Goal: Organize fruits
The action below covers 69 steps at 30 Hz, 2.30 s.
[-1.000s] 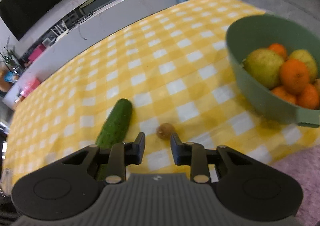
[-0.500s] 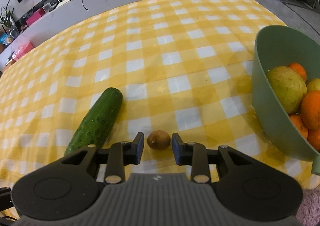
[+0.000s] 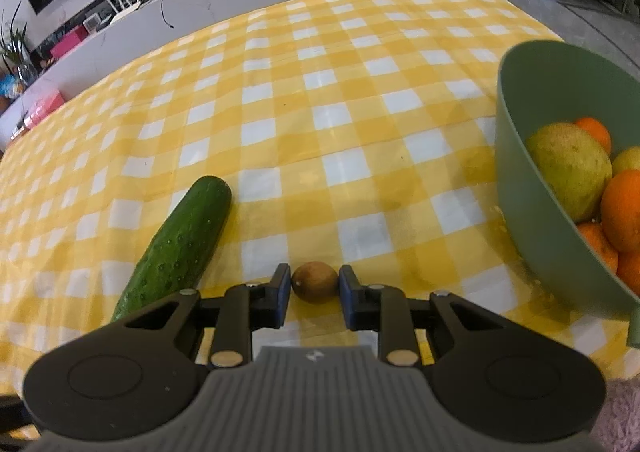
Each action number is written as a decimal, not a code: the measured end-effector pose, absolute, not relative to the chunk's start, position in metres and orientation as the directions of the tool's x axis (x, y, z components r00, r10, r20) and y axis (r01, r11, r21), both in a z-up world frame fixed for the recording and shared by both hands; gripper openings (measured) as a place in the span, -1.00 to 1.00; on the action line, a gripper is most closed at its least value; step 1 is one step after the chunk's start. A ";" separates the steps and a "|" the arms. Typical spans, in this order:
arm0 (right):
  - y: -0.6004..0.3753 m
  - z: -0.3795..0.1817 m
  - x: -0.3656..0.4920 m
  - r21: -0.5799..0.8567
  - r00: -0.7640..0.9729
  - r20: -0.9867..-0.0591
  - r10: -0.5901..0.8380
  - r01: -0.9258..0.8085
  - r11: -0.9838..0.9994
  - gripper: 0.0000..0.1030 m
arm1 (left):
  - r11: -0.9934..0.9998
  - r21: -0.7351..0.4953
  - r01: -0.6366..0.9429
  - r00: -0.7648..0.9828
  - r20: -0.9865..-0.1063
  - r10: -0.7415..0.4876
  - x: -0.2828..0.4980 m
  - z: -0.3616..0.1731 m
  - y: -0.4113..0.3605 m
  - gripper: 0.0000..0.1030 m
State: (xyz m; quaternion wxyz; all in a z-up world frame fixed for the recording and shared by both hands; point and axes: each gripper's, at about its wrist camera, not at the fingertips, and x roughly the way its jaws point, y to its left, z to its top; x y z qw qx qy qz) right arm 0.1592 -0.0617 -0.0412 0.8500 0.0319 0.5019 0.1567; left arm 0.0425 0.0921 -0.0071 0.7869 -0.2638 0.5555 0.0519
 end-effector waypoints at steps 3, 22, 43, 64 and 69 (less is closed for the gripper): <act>-0.061 -0.042 0.159 0.220 0.443 -0.840 0.313 -0.251 0.943 -0.57 | 0.841 -0.365 -0.400 0.372 -0.903 -0.215 0.042 -0.009 0.086 0.57; -0.064 -0.045 0.160 0.277 0.426 -0.823 0.376 -0.278 0.920 -0.57 | 0.714 -0.252 -0.654 0.362 -0.932 0.003 0.057 -0.014 0.045 0.22; -0.067 -0.046 0.160 0.316 0.411 -0.813 0.412 -0.284 0.905 -0.58 | 0.763 -0.115 -0.636 0.392 -0.900 0.191 0.062 -0.013 0.013 -0.48; -0.080 -0.028 0.155 0.426 0.448 -0.730 0.516 -0.292 0.856 -0.57 | 0.838 -0.339 -0.428 0.669 -0.742 0.042 0.046 0.054 0.021 -0.47; -0.100 -0.007 0.151 0.494 0.485 -0.660 0.574 -0.295 0.818 -0.57 | 0.850 -0.371 -0.374 0.699 -0.715 -0.005 0.048 0.060 0.021 -0.47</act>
